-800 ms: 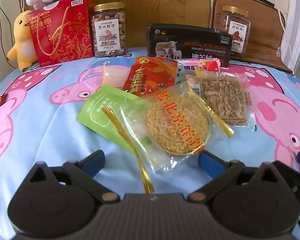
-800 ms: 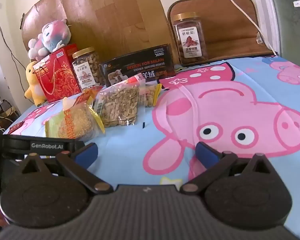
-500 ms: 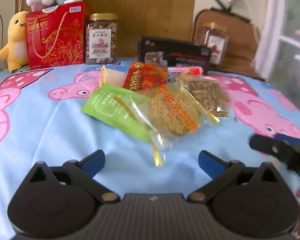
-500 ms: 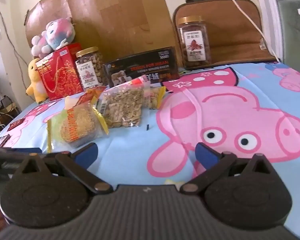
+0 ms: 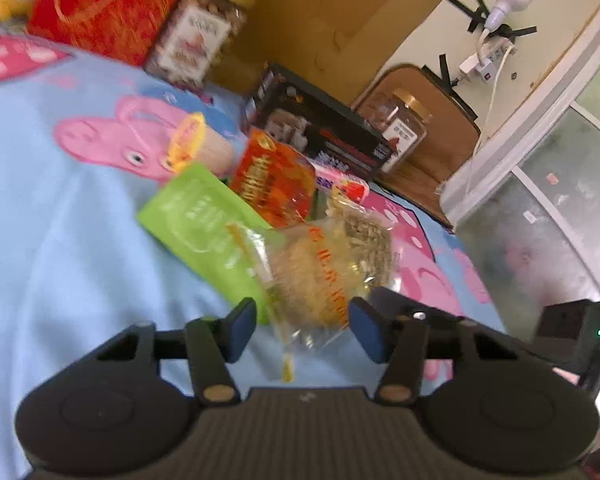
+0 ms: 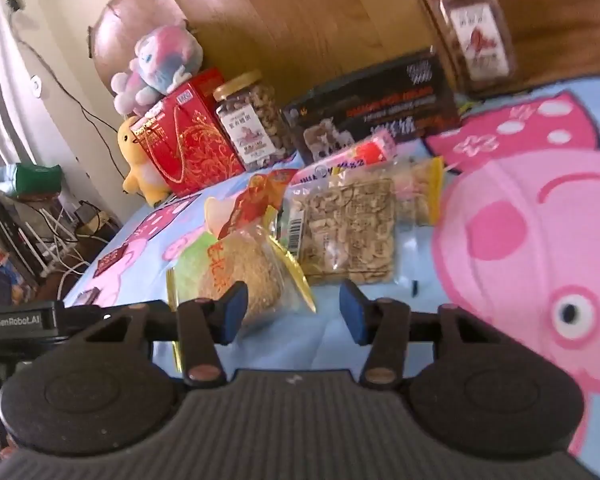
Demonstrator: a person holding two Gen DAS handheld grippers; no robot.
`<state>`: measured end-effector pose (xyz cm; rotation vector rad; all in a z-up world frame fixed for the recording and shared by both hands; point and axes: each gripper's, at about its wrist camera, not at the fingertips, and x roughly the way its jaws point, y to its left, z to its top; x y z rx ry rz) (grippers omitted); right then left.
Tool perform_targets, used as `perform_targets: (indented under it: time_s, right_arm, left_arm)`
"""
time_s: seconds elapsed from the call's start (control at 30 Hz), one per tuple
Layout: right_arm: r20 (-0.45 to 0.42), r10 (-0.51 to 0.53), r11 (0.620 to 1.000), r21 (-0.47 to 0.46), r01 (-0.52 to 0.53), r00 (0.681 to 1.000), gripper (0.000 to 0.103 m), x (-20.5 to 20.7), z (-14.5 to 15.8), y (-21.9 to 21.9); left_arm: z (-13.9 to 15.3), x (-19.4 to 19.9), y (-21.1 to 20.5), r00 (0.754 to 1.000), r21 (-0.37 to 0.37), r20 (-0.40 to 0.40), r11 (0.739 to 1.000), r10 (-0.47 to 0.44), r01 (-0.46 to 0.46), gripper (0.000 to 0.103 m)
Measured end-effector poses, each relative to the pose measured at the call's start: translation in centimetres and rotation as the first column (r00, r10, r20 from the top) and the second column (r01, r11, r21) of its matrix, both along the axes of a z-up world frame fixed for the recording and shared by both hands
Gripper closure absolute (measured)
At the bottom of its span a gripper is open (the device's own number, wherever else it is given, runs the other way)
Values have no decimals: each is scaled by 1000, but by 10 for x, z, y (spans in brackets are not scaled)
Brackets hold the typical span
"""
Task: Organize snacks
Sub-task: 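Grasp the clear round-cookie bag with the left gripper, then carry the cookie bag into the silver tin and open the left gripper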
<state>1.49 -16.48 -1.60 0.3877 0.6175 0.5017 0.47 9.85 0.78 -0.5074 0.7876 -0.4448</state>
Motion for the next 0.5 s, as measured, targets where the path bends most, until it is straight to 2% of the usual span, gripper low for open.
perform_targets:
  time_s: [0.07,0.1,0.13,0.2,0.3,0.4,0.5]
  right_arm:
    - [-44,36,998,44,-34,998,50,7,-5,1]
    - [-67,69,995,77,-63,995,53,7,-8,2]
    - [-70,88,993,85,-82,994,59,4,-8,4]
    - [-36,100,995,21,-99,994,67,-9,-5,11]
    - [27,111,994,-25,-111,993,70,-29,5,12]
    - [70,106,994,-32,-104,992,70,-38,18,5]
    - [115,75,997,-13,-74,991,70,-28,37,-7]
  left_arm:
    - [-6,10,-6,1000,-7,-24,1000,-13,13,63]
    - [-7,11,-9,1000,3,-26,1000,-10,10,70]
    - [-8,10,-11,1000,19,-23,1000,-6,6,72]
    - [-7,6,-12,1000,13,-20,1000,-17,17,74]
    - [3,-3,-14,1000,12,0,999,-30,30,74]
    - [21,1,-18,997,33,52,998,-52,50,74]
    - [48,23,-31,989,73,126,995,-76,67,74]
